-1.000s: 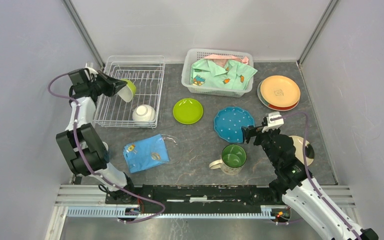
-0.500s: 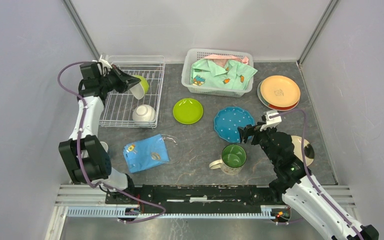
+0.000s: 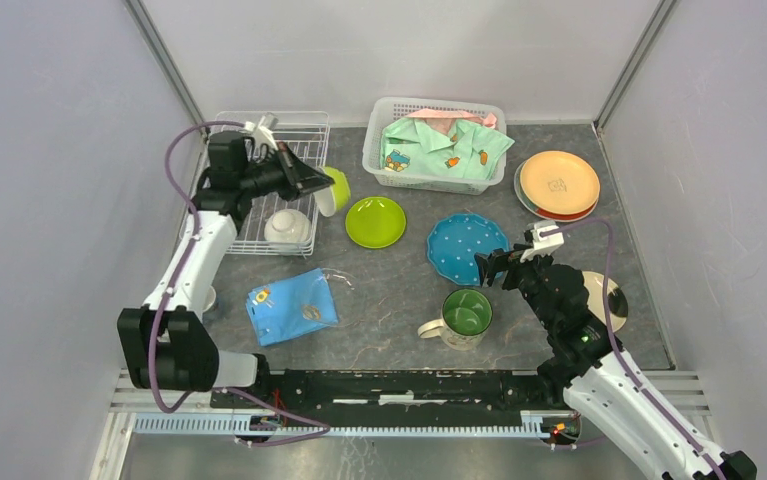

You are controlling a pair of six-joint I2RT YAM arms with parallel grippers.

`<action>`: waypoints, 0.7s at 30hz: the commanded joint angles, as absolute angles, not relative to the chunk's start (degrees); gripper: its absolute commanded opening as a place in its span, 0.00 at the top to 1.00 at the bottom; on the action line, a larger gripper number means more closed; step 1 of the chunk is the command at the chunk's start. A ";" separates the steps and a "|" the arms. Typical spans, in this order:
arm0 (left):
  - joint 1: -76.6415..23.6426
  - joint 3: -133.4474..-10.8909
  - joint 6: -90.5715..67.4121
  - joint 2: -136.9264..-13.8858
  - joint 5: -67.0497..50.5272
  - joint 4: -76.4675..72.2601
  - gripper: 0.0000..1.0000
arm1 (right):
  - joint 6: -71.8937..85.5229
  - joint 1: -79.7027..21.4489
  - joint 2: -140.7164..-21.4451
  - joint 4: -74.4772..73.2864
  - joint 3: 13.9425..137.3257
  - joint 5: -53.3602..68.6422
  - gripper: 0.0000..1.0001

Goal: Load the mixed dishes into the dish rack
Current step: Place the bowl at the center of the board.

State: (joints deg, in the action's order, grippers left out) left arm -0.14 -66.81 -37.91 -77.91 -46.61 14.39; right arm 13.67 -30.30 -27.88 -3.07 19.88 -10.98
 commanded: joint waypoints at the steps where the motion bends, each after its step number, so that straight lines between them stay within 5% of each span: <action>1: -7.10 -65.07 -37.61 -74.71 -47.76 10.64 0.98 | 13.71 -30.32 -28.04 -1.69 22.02 -11.53 0.02; 21: -39.36 -70.74 -25.64 -89.45 -11.00 26.45 0.98 | 13.20 -30.31 -25.79 -3.76 21.12 -14.15 0.02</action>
